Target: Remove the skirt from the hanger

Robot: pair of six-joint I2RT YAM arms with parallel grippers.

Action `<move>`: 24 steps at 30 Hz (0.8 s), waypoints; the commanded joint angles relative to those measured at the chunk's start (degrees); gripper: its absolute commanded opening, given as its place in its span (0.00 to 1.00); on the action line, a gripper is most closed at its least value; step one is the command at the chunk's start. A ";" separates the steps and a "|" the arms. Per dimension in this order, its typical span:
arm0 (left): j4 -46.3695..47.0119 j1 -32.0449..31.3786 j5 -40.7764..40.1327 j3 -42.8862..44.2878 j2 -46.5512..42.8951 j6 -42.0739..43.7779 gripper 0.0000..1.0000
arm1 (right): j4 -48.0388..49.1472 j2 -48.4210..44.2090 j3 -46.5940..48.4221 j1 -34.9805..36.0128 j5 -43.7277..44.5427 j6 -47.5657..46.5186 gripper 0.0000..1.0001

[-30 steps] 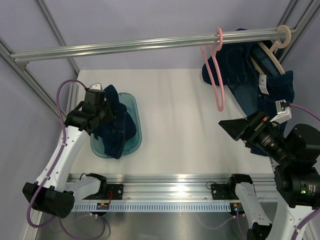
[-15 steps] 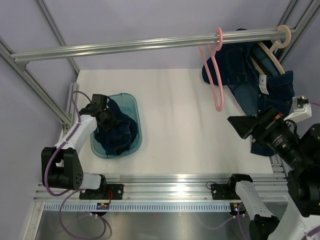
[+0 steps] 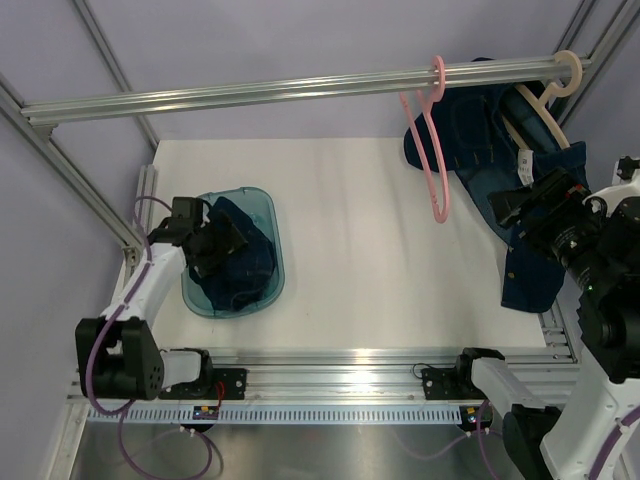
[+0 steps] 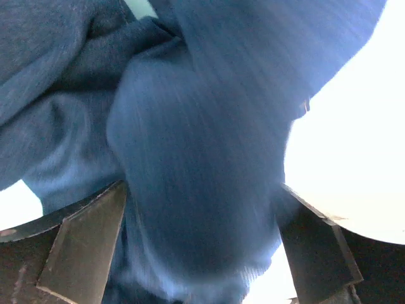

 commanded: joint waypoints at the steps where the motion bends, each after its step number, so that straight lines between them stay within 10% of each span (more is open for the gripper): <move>1: -3.39 -0.61 -0.50 3.69 -8.52 0.28 0.99 | 2.76 1.88 2.64 -0.08 7.90 -0.27 1.00; 8: -12.63 -5.00 -3.23 16.70 -19.16 -0.15 0.99 | 4.42 5.04 3.44 -0.08 17.32 -8.59 0.99; 13: -10.01 -19.05 -7.80 20.05 -24.18 -2.26 0.99 | 7.32 8.65 3.09 -0.08 19.86 -12.84 1.00; 24: 5.20 -39.18 -8.33 10.83 -21.37 -2.97 0.99 | 29.38 8.11 -9.83 -0.17 32.16 -22.49 0.99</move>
